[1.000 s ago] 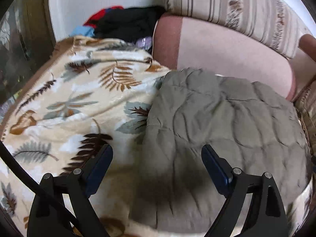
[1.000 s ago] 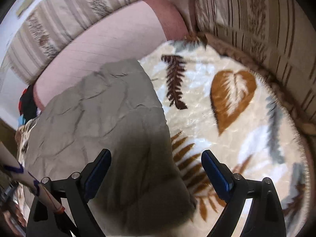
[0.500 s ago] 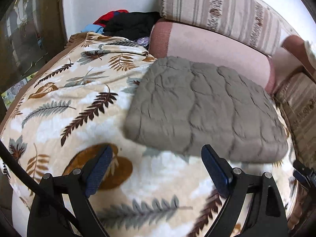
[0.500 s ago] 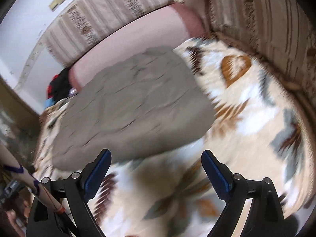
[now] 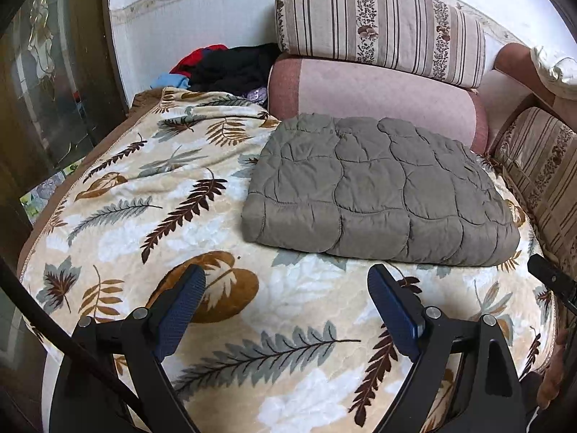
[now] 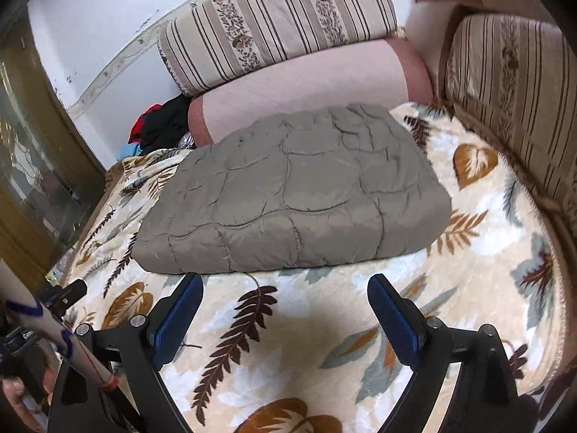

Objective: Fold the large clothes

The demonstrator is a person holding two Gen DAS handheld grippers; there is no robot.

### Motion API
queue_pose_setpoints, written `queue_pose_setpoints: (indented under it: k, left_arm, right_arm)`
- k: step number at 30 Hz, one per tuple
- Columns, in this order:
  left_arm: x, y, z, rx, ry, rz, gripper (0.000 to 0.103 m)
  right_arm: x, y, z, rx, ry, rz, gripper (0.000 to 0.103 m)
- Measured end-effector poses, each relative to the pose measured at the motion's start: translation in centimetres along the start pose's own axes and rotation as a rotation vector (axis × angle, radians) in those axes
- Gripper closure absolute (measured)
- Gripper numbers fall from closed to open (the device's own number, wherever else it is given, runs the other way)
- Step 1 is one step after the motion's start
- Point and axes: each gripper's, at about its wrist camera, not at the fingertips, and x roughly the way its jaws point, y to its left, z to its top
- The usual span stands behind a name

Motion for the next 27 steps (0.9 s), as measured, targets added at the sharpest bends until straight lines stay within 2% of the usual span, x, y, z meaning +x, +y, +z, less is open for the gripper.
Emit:
queue_pose_setpoints:
  k: [13,19,27]
  left_arm:
    - [0.4,-1.0,-0.3,0.02,0.015,-0.004,0.012]
    - [1.0,-1.5,-0.7,0.037,0.033,-0.007,0.012]
    - [1.5,-1.8,-0.9,0.058,0.046,-0.005,0.012]
  right_arm:
    - [-0.3,-0.3,0.0,-0.044,-0.032,-0.077,0.007]
    - [-0.1,-0.3,-0.4,-0.083,-0.043,-0.139,0.007]
    - [0.8,-1.2,-0.7,-0.081,-0.015,-0.171,0.007]
